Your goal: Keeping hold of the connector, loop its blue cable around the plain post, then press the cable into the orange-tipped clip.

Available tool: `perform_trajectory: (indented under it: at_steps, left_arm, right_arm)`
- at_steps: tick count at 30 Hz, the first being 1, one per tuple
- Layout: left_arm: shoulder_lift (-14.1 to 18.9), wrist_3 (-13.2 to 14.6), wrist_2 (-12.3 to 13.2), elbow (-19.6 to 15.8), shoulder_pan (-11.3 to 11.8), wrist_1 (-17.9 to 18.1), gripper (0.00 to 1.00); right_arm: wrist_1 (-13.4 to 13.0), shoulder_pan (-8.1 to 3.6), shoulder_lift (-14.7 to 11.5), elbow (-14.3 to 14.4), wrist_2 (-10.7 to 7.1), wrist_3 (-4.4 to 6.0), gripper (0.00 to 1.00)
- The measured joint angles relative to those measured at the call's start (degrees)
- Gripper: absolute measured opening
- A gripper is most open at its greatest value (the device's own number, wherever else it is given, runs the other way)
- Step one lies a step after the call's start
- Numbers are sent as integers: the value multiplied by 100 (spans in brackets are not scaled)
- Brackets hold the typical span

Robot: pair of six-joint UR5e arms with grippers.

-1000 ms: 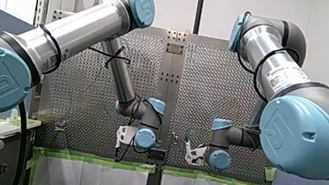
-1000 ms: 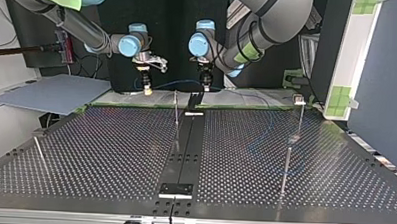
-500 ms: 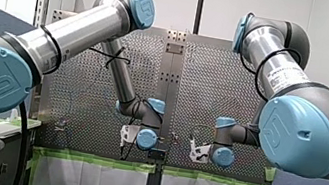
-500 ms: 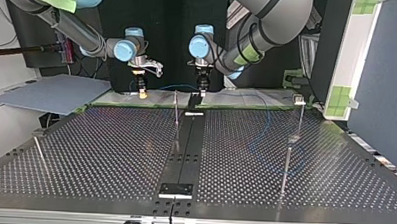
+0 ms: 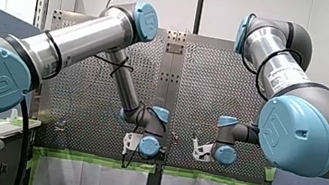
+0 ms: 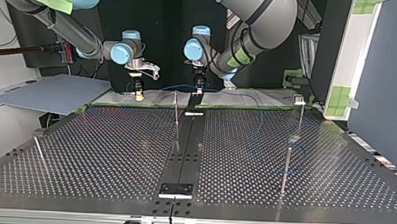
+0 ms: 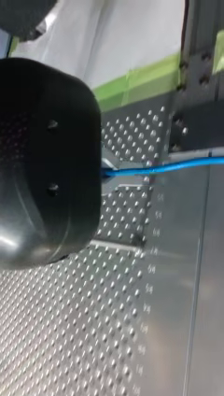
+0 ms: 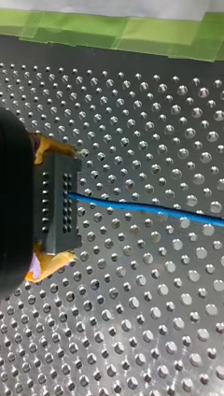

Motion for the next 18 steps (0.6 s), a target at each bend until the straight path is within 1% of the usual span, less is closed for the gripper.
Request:
perform_trajectory:
  at_steps: [4, 8, 12, 15, 18]
  left_arm:
    - [-23, 2, -56, 42, -27, -173, 0]
    - [5, 6, -117, 49, -84, -230, 0]
    - [64, 7, -140, 38, -163, -244, 0]
    - [131, 7, -145, -20, -230, -233, 0]
    - [167, 8, -144, -56, -283, -222, 0]
  right_arm:
    - [87, -12, 0, -7, 2, -22, 0]
    - [170, -16, 0, 20, -2, -37, 0]
    - [181, -44, -4, 80, -76, -34, 0]
    - [167, -76, -6, 120, -171, 5, 0]
    - [158, -122, -10, 136, -256, 94, 0]
